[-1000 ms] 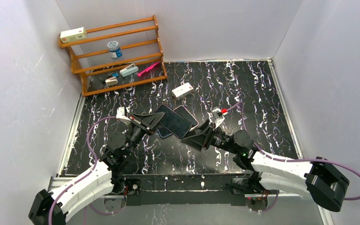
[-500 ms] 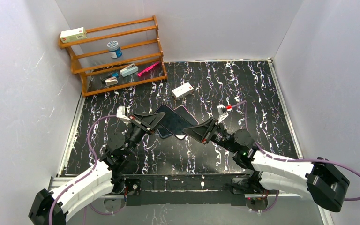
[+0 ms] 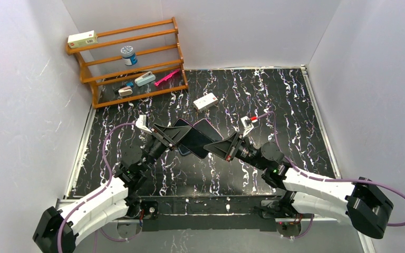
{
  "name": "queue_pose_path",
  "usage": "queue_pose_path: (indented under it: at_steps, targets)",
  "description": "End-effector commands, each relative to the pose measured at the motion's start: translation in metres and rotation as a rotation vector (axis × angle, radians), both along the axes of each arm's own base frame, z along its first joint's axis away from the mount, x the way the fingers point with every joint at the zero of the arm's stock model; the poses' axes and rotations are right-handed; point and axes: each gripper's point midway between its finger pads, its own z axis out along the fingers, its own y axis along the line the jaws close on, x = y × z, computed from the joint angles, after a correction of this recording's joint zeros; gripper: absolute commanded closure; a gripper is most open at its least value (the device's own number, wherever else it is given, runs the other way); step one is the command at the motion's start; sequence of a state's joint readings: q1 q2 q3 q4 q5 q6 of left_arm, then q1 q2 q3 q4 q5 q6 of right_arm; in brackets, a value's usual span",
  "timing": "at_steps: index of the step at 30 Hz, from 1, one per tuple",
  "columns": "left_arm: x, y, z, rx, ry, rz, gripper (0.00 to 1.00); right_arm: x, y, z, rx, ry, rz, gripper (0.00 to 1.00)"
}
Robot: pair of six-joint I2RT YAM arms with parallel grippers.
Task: Take the phone out of the phone case
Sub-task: Remove the phone case from the phone.
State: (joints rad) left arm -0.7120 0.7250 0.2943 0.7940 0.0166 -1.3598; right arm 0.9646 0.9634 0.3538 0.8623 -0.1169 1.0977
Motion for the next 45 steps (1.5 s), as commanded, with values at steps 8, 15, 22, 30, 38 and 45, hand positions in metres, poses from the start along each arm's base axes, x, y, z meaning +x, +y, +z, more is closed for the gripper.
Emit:
queue_pose_path:
  at_steps: [8,15,22,30,38,45]
  targets:
    - [-0.015,-0.005,0.033,-0.042,-0.110,-0.067,0.67,0.005,-0.005,0.055,0.140,-0.018,-0.033,0.99]
    - [-0.017,-0.005,0.029,-0.051,-0.105,-0.078,0.69,0.012,-0.008,0.059,0.138,-0.015,-0.063,0.99]
    - [-0.019,-0.004,0.028,-0.053,-0.106,-0.080,0.69,0.019,-0.013,0.060,0.129,0.003,-0.092,0.99]
    - [-0.021,-0.004,0.030,-0.050,-0.121,-0.088,0.69,0.021,-0.014,0.061,0.125,0.028,-0.090,0.99]
    - [-0.021,-0.003,0.035,-0.065,-0.122,-0.083,0.98,0.021,-0.012,0.058,0.127,0.039,-0.078,0.91]
    - [-0.006,0.012,0.039,-0.125,-0.084,0.022,1.00,0.011,-0.013,0.039,0.101,-0.002,-0.044,0.36]
